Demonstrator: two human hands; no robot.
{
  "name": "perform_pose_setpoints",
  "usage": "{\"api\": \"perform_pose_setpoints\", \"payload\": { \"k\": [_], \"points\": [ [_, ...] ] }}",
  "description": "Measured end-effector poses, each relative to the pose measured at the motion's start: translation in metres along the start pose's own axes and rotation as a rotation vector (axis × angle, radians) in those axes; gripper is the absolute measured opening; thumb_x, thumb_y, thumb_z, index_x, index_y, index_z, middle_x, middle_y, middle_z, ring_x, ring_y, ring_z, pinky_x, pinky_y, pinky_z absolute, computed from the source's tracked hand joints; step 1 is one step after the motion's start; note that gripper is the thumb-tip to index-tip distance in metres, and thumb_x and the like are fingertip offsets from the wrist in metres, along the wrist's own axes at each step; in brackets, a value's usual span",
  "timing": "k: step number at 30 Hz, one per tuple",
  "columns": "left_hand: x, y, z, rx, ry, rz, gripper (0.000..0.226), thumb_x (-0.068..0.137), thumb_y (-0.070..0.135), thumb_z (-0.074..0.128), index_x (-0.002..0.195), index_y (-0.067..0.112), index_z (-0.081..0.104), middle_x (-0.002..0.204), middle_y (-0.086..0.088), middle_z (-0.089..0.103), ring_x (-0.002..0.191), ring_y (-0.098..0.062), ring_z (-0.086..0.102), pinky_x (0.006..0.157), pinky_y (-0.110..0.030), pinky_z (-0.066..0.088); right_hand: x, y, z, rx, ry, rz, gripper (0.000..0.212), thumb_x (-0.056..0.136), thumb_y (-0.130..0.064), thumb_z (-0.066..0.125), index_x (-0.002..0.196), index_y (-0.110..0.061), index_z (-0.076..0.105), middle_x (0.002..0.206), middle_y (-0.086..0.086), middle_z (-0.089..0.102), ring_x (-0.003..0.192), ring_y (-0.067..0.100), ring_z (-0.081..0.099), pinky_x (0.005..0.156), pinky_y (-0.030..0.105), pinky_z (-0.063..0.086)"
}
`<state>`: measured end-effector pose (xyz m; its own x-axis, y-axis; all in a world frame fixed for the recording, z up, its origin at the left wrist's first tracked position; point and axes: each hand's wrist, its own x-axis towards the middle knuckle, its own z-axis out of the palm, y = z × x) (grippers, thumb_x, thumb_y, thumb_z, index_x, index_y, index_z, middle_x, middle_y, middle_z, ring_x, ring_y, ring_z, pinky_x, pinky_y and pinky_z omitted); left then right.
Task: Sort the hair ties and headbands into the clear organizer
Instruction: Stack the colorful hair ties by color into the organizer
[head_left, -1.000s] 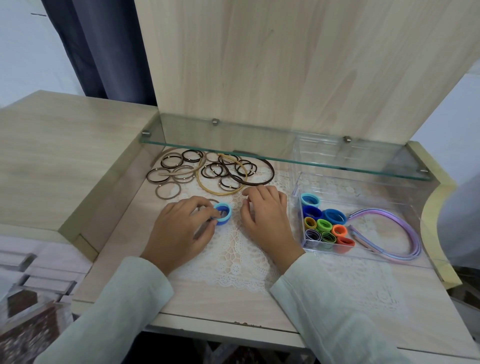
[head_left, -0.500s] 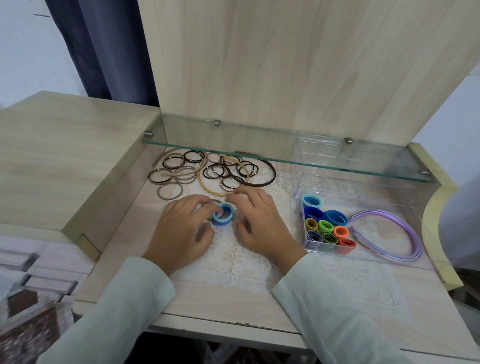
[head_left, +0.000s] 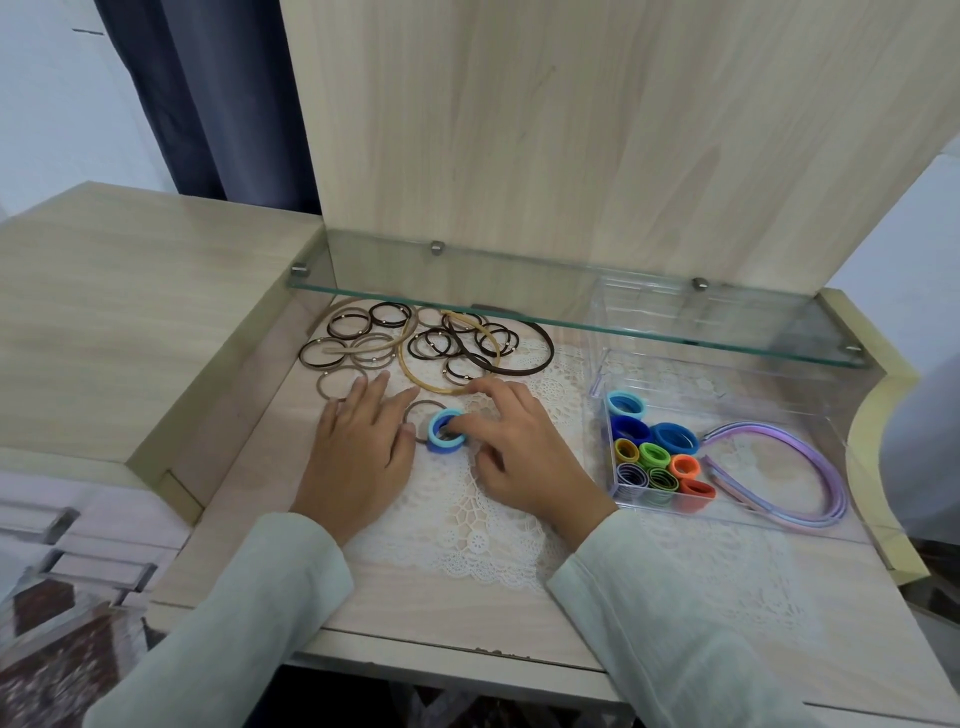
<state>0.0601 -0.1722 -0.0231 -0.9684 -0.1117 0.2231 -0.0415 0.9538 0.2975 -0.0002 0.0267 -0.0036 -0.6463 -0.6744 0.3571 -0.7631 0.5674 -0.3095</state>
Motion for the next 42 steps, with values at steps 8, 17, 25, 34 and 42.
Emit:
{"api": "perform_pose_setpoints", "payload": {
  "k": [8,17,25,34,42],
  "points": [
    [0.002,-0.002,0.001,0.080,-0.065,-0.015,0.066,0.091,0.049,0.010,0.146,0.036,0.043,0.158,-0.005,0.034,0.147,-0.030,0.027,0.116,-0.051,0.021,0.001,0.001,0.001,0.013,0.032,0.009,0.035,0.075,-0.013,0.056,0.106,-0.024,0.067,0.133,0.004,0.048,0.118,0.024,0.044,0.092,0.043,0.044],
    [0.002,-0.002,0.001,0.060,-0.059,-0.022,0.061,0.090,0.050,0.011,0.145,0.050,0.037,0.158,-0.006,0.033,0.148,-0.031,0.022,0.116,-0.050,0.018,0.010,0.006,-0.012,-0.177,-0.096,-0.054,0.030,0.082,-0.025,0.050,0.107,-0.029,0.067,0.133,0.005,0.047,0.122,0.026,0.038,0.097,0.042,0.041],
    [0.010,0.006,-0.008,0.068,-0.247,-0.144,0.043,0.100,0.057,0.013,0.142,0.067,0.007,0.165,0.001,-0.010,0.150,-0.028,-0.017,0.117,-0.056,-0.012,0.017,0.001,-0.030,-0.333,-0.142,-0.098,0.022,0.082,-0.024,0.069,0.104,-0.025,0.073,0.127,0.010,0.054,0.121,0.032,0.042,0.097,0.046,0.037],
    [0.009,0.020,-0.019,0.219,-0.309,-0.007,0.059,0.097,0.045,0.011,0.154,0.045,-0.003,0.162,0.011,-0.018,0.148,-0.022,-0.023,0.109,-0.066,-0.019,0.010,0.001,-0.042,-0.372,-0.133,-0.090,0.023,0.084,-0.024,0.070,0.106,-0.026,0.073,0.127,0.008,0.054,0.122,0.033,0.042,0.099,0.045,0.034],
    [0.007,0.068,-0.024,-0.108,-0.152,0.134,0.069,0.085,0.034,0.014,0.153,0.042,0.018,0.155,0.009,0.038,0.150,-0.008,0.014,0.113,-0.044,-0.029,0.000,0.010,-0.070,-0.382,0.045,-0.111,0.016,0.069,-0.024,0.082,0.083,-0.027,0.076,0.104,0.009,0.063,0.104,0.037,0.056,0.085,0.047,0.044]
  ]
}}
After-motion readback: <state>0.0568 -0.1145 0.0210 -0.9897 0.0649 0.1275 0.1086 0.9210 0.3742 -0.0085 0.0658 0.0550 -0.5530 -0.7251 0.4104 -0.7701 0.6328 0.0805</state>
